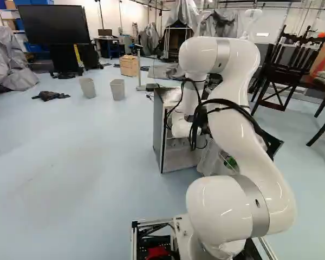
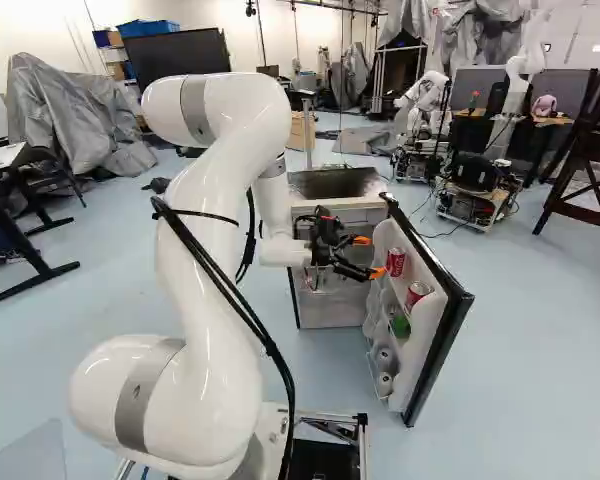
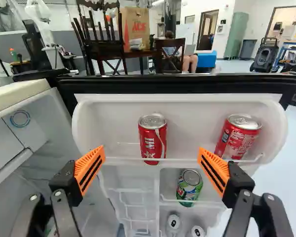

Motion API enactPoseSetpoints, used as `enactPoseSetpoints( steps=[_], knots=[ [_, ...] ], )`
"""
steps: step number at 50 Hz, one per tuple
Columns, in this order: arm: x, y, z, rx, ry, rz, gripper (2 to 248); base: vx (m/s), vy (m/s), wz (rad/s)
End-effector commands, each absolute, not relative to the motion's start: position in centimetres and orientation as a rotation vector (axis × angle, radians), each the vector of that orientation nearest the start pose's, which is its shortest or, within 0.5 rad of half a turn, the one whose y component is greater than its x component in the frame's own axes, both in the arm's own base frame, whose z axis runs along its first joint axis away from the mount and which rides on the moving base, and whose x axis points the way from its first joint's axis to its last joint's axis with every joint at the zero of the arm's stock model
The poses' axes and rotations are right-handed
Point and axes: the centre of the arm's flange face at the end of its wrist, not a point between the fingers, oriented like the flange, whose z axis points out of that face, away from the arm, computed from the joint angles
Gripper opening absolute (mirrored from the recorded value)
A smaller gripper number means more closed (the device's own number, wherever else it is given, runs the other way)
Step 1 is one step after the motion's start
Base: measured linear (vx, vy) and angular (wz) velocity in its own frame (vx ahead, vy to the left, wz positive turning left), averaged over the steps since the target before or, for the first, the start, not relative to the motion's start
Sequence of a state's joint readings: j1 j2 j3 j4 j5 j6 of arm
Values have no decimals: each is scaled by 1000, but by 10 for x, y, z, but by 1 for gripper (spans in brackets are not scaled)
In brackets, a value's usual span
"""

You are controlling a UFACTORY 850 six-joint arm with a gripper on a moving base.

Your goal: Grab a drink from the fridge

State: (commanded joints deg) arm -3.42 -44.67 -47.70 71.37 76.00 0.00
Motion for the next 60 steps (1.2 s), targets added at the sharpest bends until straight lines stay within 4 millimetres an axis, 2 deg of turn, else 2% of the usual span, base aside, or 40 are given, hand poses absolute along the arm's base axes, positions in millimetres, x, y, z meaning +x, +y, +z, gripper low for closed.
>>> enactPoseSetpoints(
  steps=[23,60],
  knots=[
    [477,-123,199,1648,-1263,1301,247,0,0,0],
    [466,-155,199,1604,-1302,1260,247,0,0,0]
  ],
)
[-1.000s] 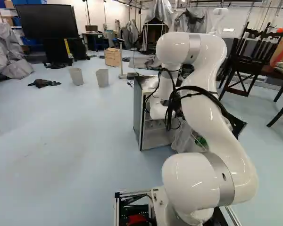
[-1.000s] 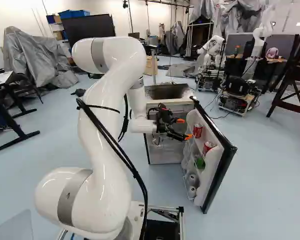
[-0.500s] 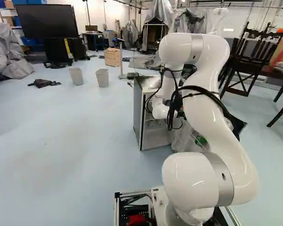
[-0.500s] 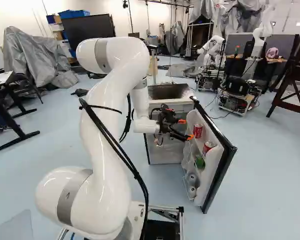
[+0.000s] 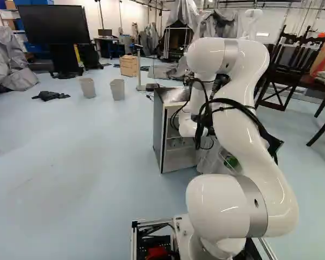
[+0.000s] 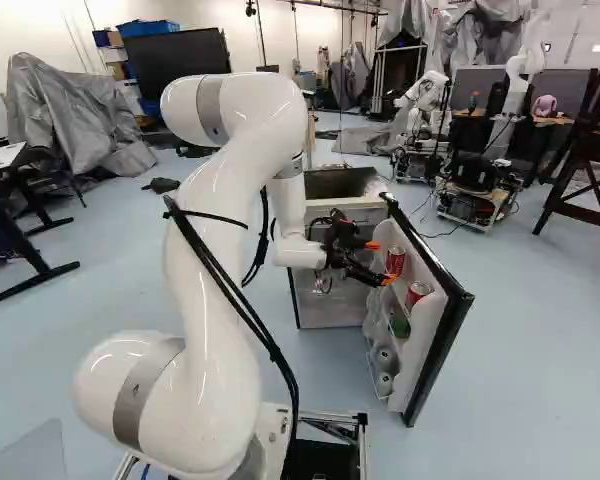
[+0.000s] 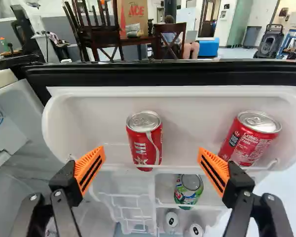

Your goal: Grab a drink from the fridge

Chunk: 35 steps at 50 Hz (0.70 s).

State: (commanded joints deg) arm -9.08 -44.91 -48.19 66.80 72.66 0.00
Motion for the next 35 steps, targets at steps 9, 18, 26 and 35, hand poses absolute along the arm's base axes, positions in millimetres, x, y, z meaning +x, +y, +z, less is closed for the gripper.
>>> enactPoseSetpoints(
  steps=[9,18,26,35],
  knots=[
    [467,-157,199,1602,-1299,1266,247,0,0,0],
    [469,-159,200,1598,-1286,1279,247,0,0,0],
    [470,-160,201,1595,-1274,1293,247,0,0,0],
    [471,-161,202,1592,-1260,1308,247,0,0,0]
  ],
)
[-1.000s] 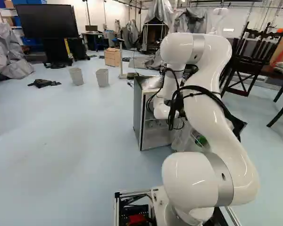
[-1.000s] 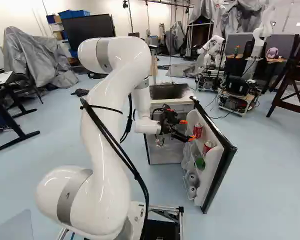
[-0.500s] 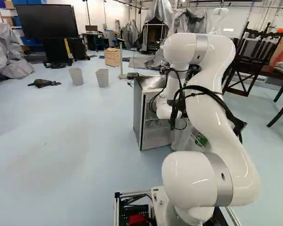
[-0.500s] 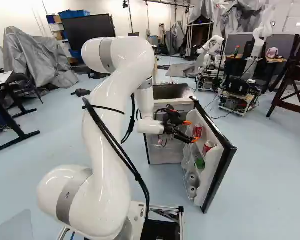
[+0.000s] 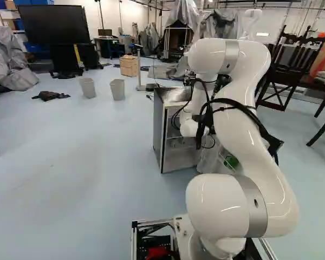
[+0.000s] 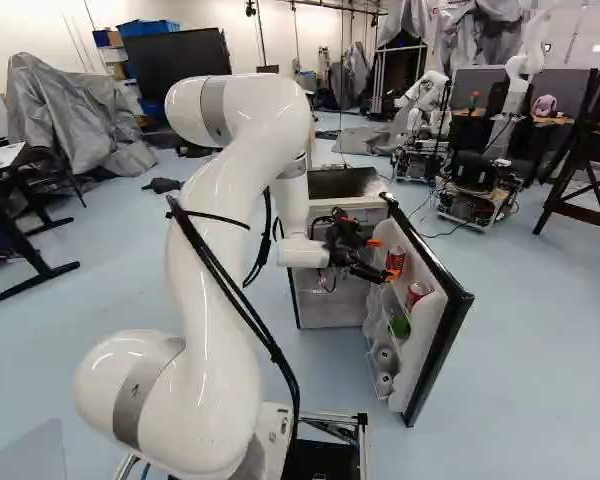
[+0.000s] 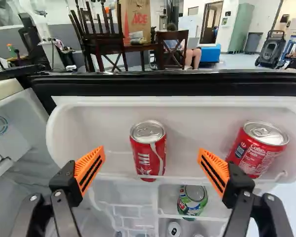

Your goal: Grab a drink from the fridge

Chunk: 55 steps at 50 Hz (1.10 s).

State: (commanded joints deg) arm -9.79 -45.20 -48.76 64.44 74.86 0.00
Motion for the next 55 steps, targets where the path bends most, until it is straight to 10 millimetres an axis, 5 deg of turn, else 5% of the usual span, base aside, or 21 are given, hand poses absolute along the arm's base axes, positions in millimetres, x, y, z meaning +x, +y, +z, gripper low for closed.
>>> enactPoseSetpoints(
  steps=[55],
  knots=[
    [471,-184,203,1560,-1256,1322,247,0,0,0]
  ],
)
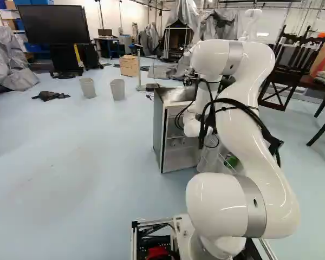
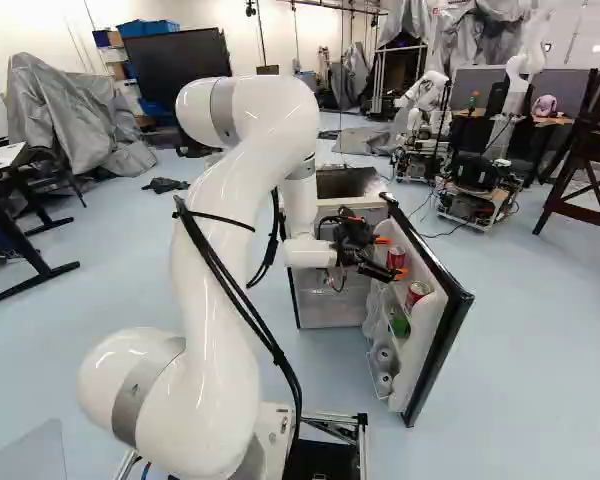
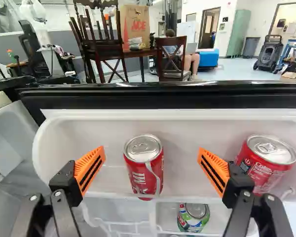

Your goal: Grab a drink from the fridge

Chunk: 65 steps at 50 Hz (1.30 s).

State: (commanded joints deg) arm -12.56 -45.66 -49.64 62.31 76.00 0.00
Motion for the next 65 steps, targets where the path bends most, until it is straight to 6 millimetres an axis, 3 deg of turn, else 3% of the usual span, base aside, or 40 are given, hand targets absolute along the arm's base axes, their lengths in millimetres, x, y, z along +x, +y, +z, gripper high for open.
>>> enactPoseSetpoints(
  steps=[36,37,41,42,46,47,51,52,57,58,65],
  knots=[
    [471,-184,203,1608,-1148,1249,247,0,0,0],
    [471,-184,203,1608,-1148,1249,225,0,0,0],
    [471,-184,203,1608,-1148,1249,225,0,0,0],
    [471,-184,203,1608,-1148,1249,186,0,0,0],
    [471,-184,203,1608,-1148,1249,186,0,0,0],
    [471,-184,203,1608,-1148,1249,148,0,0,0],
    [471,-184,203,1608,-1148,1249,148,0,0,0],
    [471,-184,203,1608,-1148,1249,111,0,0,0],
    [471,-184,203,1608,-1148,1249,111,0,0,0],
    [471,-184,203,1608,-1148,1249,96,0,0,0],
    [471,-184,203,1608,-1148,1249,96,0,0,0]
  ],
)
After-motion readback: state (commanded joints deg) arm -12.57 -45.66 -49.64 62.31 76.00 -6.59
